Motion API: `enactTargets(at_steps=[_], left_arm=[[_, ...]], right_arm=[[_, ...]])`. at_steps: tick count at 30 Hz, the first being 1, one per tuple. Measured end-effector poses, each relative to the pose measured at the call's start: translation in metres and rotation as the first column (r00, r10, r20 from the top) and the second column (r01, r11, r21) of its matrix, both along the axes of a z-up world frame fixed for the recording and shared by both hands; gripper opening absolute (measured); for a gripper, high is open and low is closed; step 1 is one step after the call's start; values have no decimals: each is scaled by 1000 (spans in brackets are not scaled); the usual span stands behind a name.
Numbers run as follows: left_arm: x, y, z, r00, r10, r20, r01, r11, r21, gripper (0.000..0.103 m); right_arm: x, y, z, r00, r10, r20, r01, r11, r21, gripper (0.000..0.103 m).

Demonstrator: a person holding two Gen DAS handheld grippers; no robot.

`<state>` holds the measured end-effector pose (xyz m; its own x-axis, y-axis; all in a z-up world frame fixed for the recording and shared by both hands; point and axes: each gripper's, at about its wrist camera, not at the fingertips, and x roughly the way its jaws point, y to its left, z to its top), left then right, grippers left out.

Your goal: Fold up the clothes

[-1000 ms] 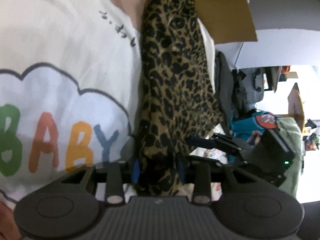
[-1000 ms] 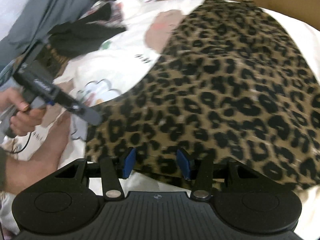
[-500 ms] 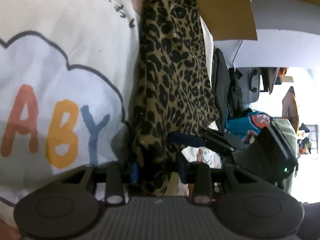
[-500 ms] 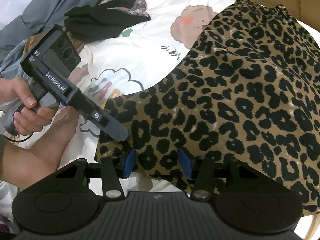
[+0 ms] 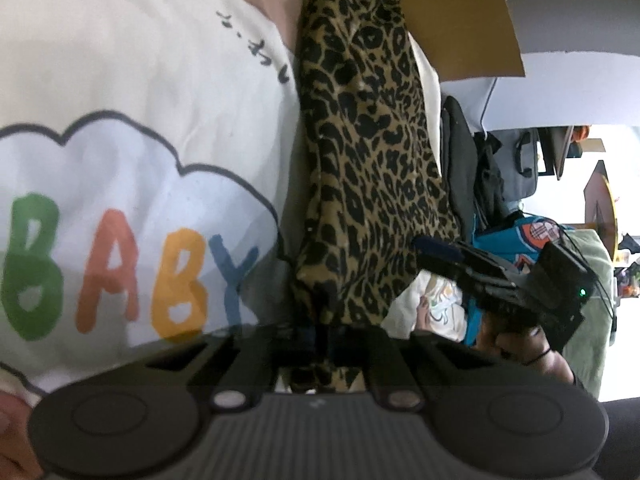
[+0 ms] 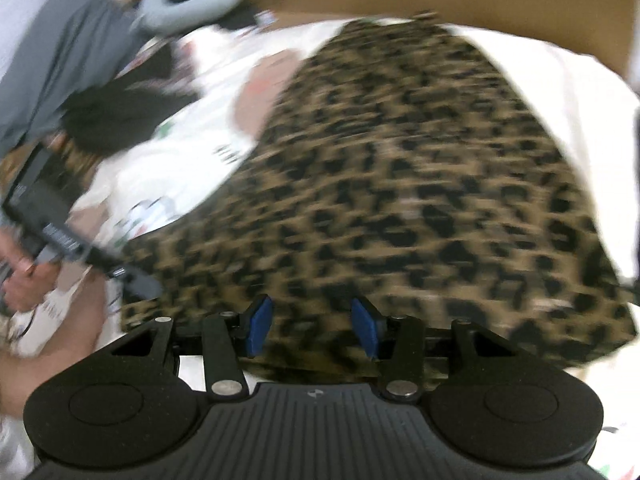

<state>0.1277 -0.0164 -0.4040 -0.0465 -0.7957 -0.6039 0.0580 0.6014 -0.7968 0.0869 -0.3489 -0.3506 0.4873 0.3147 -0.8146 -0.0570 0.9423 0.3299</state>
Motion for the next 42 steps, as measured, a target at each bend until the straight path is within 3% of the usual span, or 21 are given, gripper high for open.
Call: enactTargets(at_steps=[7,15,21,28,30,37,42], left_arm=[[-1,-1,-1,1000,-2,5,2,1000,9,5],[1,-3,-1,1000,0,-2,0,1000,20,5],[2,-6,-2,1000,-9,-8,9,999,45,5],[4,-11,-1,1000,-27,-14,28,997,73,5],[5,-13,-2,999,-30,-16,31,996,81,5],[6,-14,-2,999,-39,-16,40,995,93,5],[6,-15,-3,999,-39,-19,40,995,93,5]], right_arm=[[-15,-67,6,969,-244,45,248,963,-110,52],[-25,-115,9,926,-371,73,378,913,-152,52],[-25,-138,-11,898,-439,31,439,899,-3,52],[-26,-161,-34,870,-491,-31,489,856,169,51],[-26,-164,-38,874,-484,-44,482,851,208,51],[-27,-162,-31,905,-422,-46,421,878,227,31],[-29,-168,-24,914,-403,-55,400,868,294,31]])
